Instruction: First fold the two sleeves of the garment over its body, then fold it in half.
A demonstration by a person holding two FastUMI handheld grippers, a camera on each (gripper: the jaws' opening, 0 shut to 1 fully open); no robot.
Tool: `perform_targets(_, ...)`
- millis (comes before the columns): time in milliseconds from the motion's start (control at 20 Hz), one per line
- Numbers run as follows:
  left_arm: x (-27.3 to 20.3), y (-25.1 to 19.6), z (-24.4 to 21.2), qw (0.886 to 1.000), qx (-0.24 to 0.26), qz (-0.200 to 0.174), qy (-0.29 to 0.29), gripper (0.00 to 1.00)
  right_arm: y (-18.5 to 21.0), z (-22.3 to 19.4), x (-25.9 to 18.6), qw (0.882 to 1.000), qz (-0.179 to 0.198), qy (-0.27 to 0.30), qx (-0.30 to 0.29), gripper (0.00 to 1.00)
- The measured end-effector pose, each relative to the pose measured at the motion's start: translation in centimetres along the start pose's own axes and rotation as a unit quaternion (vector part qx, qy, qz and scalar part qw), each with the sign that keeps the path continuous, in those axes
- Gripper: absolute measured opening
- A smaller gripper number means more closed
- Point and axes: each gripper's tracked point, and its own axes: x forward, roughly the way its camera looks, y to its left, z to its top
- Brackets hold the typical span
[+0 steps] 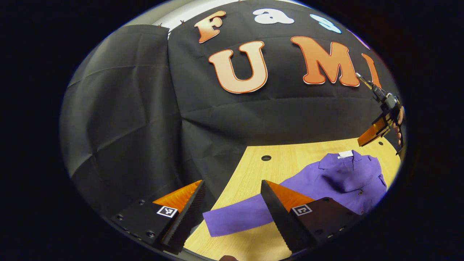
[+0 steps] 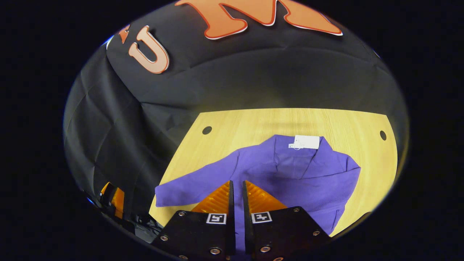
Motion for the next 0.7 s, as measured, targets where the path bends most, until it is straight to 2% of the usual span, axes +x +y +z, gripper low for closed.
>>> perform_targets(200,1.6,1.6,-1.8,0.999,-0.013,0.012,0.028,0.98,-1.8,2.1,-2.8,0.998,-0.028,-0.05,-0.016,0.11)
perform_targets(300,2.7,1.9,-3.5,0.998,-0.037,0.006,0.059,0.98,-3.0,3.1,-4.5,0.995,-0.051,-0.08,-0.03,0.17)
perform_targets(450,4.5,2.6,-6.9,0.989,-0.069,-0.007,0.128,0.98,-5.7,4.0,-7.6,0.985,-0.111,-0.124,-0.053,0.49)
perform_targets(500,4.8,2.4,-7.8,0.985,-0.083,-0.018,0.15,0.98,-6.3,4.0,-8.7,0.981,-0.125,-0.136,-0.057,0.46)
perform_targets(550,5.3,2.4,-8.7,0.98,-0.096,-0.027,0.173,0.99,-6.7,3.9,-9.7,0.978,-0.135,-0.144,-0.059,0.66)
perform_targets(600,5.7,2.5,-9.3,0.975,-0.106,-0.032,0.192,0.99,-7.1,3.7,-10.5,0.976,-0.144,-0.153,-0.057,0.63)
perform_targets(650,6.1,2.7,-10.0,0.971,-0.115,-0.033,0.208,0.99,-7.3,3.6,-11.3,0.974,-0.152,-0.162,-0.056,0.82)
perform_targets(700,6.6,3.0,-10.8,0.966,-0.123,-0.03,0.225,0.99,-7.7,3.4,-12.1,0.971,-0.159,-0.171,-0.053,0.86)
